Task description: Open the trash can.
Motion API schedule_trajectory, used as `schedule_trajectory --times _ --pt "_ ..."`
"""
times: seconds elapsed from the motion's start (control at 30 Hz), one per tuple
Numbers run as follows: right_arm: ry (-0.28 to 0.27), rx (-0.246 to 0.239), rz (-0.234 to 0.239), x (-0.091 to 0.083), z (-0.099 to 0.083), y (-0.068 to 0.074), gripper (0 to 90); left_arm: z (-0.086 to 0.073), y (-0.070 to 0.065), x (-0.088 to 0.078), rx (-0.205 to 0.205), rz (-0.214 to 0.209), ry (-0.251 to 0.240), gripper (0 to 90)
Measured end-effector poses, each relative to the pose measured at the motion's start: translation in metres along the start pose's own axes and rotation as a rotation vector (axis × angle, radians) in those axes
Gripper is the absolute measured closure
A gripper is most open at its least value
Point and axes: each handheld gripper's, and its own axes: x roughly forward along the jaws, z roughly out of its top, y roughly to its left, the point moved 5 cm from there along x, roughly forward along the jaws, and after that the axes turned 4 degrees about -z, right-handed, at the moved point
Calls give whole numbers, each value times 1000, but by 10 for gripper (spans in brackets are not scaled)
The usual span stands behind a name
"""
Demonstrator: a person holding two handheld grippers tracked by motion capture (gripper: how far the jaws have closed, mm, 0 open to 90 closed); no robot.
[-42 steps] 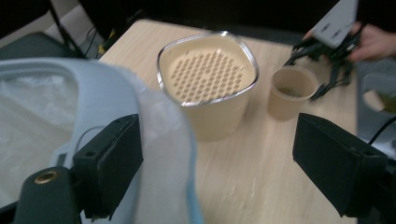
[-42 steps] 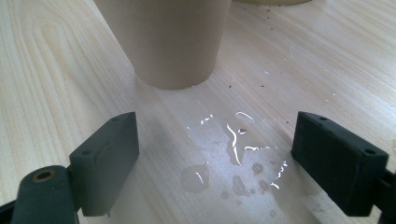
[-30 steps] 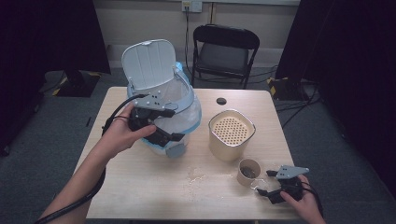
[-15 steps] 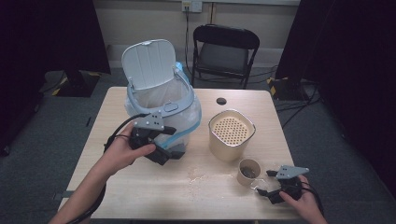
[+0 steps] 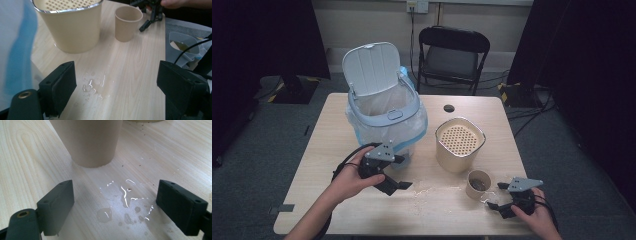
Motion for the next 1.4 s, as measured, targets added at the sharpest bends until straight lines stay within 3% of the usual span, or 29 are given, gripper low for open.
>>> schedule_trajectory --times 0.53,0.97,1.4 --pt "1 0 0 0 0 0 141 -46 6 30 -41 -1 33 155" --pt "3 -8 10 1 1 0 125 -86 5 49 -39 -7 69 156" --pt "4 -9 11 2 1 0 118 -102 4 55 -22 7 68 158"
